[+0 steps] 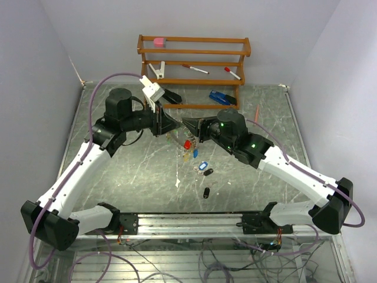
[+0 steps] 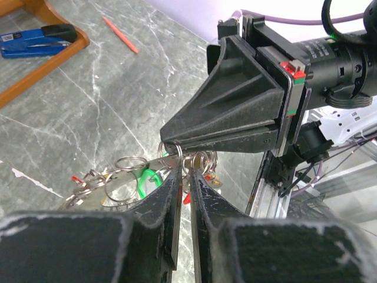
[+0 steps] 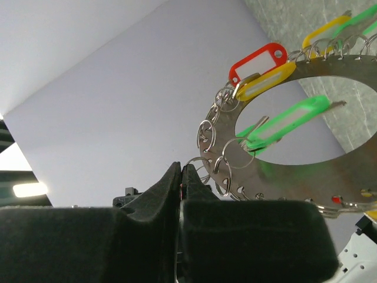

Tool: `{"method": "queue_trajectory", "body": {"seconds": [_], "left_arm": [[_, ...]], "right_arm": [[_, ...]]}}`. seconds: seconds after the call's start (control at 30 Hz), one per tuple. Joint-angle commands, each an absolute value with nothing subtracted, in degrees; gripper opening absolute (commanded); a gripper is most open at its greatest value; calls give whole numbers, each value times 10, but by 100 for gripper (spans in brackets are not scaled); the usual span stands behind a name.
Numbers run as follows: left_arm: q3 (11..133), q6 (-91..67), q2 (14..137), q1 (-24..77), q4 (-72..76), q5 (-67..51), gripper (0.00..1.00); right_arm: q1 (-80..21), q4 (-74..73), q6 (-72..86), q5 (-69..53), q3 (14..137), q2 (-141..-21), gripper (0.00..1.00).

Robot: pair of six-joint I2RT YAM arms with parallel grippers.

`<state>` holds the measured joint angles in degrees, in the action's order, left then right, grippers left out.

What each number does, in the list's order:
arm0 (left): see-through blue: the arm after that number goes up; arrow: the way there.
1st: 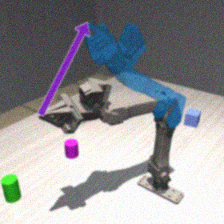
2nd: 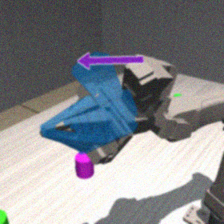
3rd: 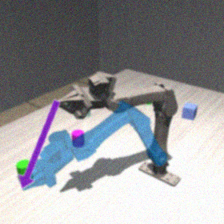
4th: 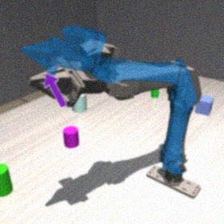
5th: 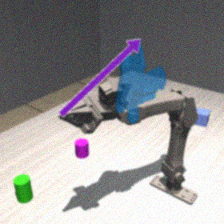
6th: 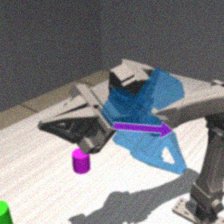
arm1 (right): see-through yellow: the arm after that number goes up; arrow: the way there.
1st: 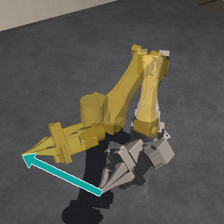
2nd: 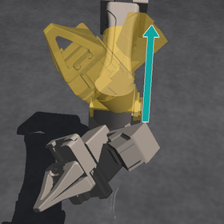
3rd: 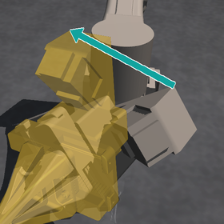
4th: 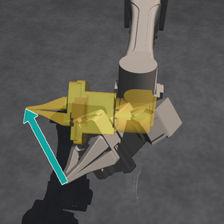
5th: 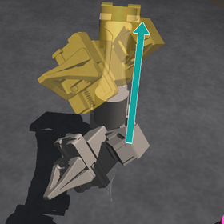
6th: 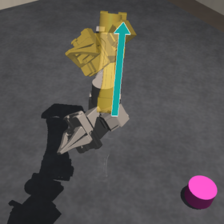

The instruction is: Put the keys on the keyring

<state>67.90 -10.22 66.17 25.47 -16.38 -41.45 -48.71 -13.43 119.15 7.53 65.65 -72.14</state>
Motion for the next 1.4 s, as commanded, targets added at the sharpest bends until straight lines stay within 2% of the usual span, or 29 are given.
{"method": "queue_trajectory", "body": {"seconds": [0.0,0.23,1.03,1.37], "left_arm": [[690,-89,665,270,-183,-422,22],[696,-81,665,273,-181,-406,32],[709,-41,673,278,-206,-349,31],[718,-39,678,278,-206,-329,27]], "right_arm": [[-487,-108,1217,86,687,-722,0],[-487,-106,1210,80,694,-729,0],[-498,-95,1206,77,709,-743,0],[-504,-86,1207,73,708,-750,0]]}}
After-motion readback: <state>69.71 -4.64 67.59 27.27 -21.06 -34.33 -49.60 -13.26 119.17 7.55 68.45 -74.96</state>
